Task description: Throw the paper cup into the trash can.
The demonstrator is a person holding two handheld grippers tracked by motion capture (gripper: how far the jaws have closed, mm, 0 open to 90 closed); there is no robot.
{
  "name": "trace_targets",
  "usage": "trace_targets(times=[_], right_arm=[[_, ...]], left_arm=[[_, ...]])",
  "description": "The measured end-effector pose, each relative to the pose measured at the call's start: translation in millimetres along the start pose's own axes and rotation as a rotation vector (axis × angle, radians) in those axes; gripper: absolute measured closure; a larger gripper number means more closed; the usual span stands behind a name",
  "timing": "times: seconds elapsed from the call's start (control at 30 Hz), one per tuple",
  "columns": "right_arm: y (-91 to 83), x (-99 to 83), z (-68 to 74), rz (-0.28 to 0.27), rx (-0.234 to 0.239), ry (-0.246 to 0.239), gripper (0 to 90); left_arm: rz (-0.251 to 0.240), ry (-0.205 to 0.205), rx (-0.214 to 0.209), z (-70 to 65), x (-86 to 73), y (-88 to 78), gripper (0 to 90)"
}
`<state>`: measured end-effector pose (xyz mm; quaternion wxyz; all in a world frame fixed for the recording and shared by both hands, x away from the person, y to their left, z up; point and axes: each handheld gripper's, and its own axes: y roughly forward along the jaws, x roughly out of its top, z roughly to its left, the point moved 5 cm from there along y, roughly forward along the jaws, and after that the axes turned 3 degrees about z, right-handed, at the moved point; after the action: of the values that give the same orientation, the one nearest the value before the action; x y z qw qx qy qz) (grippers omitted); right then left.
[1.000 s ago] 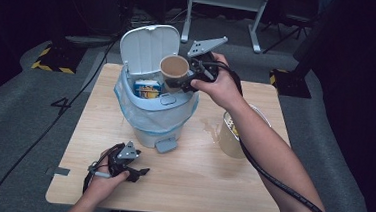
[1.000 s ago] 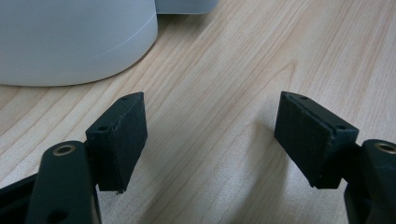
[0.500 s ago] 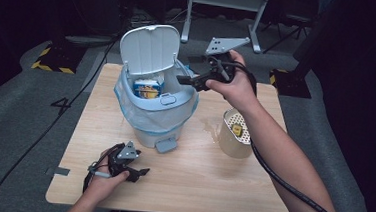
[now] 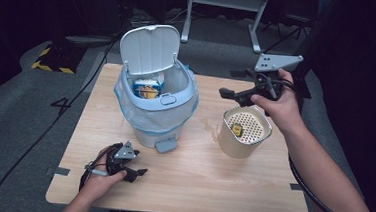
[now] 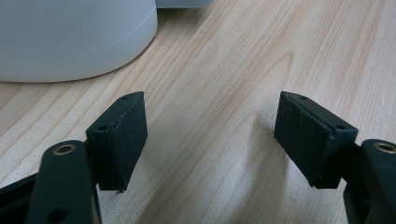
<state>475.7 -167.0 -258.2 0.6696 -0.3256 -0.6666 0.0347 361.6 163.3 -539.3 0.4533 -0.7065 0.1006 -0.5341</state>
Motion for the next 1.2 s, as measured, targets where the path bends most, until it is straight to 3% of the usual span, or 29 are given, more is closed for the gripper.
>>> trace_targets(times=[0.3,0.57,0.73,1.2], right_arm=[[-48.0,-45.2,-3.2,0.052,-0.036,0.046,23.2],[-75.7,-84.5,1.3,0.061,-0.083,0.096,23.2],[-83.4,-115.8,7.3,0.101,-0.131,0.108,22.7],[-87.0,-186.9,34.9,0.143,-0.141,0.154,22.7]], left_arm=[[0.000,0.000,0.000,0.1,-0.1,-0.1,26.0],[-0.002,-0.007,0.001,0.6,-0.1,-0.2,26.0],[0.000,-0.010,0.008,1.0,-0.7,-0.8,26.0],[-0.001,-0.017,0.014,0.3,-1.0,-0.9,26.0]])
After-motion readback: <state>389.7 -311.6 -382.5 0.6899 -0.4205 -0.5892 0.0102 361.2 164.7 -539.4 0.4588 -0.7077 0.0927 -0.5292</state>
